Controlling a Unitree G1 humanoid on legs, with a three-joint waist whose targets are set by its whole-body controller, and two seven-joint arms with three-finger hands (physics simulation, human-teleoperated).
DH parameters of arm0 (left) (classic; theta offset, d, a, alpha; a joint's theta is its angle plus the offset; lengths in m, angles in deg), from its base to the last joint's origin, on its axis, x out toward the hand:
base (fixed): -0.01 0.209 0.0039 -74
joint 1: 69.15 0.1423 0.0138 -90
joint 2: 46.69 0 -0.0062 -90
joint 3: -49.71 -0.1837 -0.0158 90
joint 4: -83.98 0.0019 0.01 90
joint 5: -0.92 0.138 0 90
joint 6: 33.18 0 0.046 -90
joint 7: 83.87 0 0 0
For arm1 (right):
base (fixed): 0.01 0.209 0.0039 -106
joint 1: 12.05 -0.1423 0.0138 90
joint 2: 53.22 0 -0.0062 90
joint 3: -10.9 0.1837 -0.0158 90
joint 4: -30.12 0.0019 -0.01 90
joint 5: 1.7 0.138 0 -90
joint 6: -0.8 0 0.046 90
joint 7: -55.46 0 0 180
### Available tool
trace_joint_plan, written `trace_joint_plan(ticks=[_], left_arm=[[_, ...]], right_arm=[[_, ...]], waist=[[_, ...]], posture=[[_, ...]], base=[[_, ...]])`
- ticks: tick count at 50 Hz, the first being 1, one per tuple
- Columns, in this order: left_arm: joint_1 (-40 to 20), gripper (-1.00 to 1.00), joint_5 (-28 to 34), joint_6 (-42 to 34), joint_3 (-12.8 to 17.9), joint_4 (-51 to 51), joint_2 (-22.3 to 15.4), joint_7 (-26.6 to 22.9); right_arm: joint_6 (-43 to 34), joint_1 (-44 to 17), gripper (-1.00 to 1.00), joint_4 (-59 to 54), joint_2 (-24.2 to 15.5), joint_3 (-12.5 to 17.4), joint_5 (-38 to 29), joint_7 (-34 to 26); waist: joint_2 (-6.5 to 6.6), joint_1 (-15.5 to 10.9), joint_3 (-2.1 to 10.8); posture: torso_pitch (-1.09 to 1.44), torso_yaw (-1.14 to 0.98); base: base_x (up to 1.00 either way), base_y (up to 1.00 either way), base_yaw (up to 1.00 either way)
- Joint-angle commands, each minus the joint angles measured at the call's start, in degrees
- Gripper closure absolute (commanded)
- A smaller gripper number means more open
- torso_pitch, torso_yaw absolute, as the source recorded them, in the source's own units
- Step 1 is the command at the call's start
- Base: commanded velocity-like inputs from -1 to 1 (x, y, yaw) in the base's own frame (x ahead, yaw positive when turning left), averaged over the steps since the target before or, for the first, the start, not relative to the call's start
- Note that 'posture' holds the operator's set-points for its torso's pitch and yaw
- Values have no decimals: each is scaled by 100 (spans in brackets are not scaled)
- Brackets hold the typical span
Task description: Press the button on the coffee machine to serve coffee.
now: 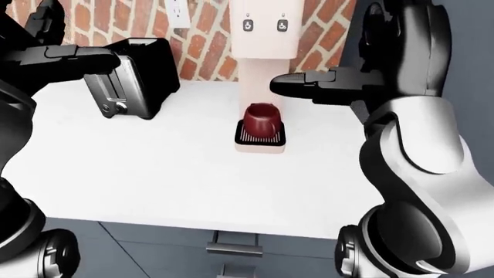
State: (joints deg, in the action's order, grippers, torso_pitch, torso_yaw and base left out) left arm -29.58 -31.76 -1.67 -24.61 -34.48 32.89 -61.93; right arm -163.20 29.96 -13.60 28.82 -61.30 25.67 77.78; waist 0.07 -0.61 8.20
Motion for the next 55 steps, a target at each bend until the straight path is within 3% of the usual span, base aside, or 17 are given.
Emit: trace_joint_plan(ticks=[1, 18, 42, 55], left_arm=[[-165, -100, 4, 126, 54, -69, -60, -1], [-137, -100, 12, 163, 40, -88, -47, -12], [-141, -100, -2, 194, 43, -73, -49, 20], [-155, -100, 11, 173, 59, -72, -54, 56]], right_arm=[[142, -153, -100, 30, -58, 33, -22, 7], [158, -139, -100, 36, -58, 33, -3, 17], [157, -145, -100, 37, -72, 41, 50, 49], [158, -182, -100, 48, -31, -11, 82, 50]], waist=[[2, -1, 119], [-1, -23, 794], [-7, -51, 1190], [-10, -67, 1227]], posture=[[-33, 0], [-46, 0], [-61, 0], [-61, 0]], base=[[0, 0, 0], [0, 0, 0], [0, 0, 0], [0, 0, 0]])
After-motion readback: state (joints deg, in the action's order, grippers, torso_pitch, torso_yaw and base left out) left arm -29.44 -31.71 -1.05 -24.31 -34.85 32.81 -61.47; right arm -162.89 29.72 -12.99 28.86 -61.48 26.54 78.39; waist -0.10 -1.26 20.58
